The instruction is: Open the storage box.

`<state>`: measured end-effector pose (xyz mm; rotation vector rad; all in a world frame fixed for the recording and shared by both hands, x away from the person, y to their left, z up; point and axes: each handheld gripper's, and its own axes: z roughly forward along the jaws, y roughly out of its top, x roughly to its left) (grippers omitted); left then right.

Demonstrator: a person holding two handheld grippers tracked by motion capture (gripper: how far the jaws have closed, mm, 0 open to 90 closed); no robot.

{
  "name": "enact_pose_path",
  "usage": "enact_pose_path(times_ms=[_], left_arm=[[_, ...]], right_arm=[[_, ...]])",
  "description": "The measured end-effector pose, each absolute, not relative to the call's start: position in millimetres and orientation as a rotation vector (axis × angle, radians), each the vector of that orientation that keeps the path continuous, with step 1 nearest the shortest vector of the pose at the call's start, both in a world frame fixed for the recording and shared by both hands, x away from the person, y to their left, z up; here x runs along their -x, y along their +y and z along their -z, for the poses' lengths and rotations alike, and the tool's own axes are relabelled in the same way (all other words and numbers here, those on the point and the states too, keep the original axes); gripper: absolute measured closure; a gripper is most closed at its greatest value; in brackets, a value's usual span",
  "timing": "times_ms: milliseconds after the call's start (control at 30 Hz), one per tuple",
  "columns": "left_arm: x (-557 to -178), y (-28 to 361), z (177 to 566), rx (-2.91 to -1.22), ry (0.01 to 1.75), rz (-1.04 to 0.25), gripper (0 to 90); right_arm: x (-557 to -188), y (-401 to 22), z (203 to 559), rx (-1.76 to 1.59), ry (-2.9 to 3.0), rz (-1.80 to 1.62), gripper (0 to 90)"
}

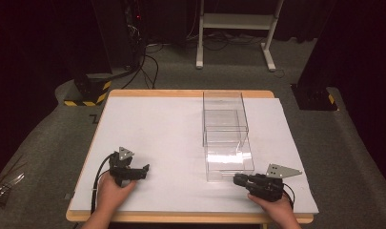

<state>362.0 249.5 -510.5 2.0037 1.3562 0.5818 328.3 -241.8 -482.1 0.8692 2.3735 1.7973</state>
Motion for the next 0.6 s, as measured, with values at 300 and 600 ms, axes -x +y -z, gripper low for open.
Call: enact_pose_path(times_ms=[300,600], left_arm=[[-362,249,511,-2.002,1.357,-0.582,2.9],[-362,249,510,-2.003,1.356,-0.582,2.9]], right_arm=[[-327,-243,483,-0.868,2.368,-1.773,73.3],[-323,-252,479,-0.87,2.333,-1.742,72.4]])
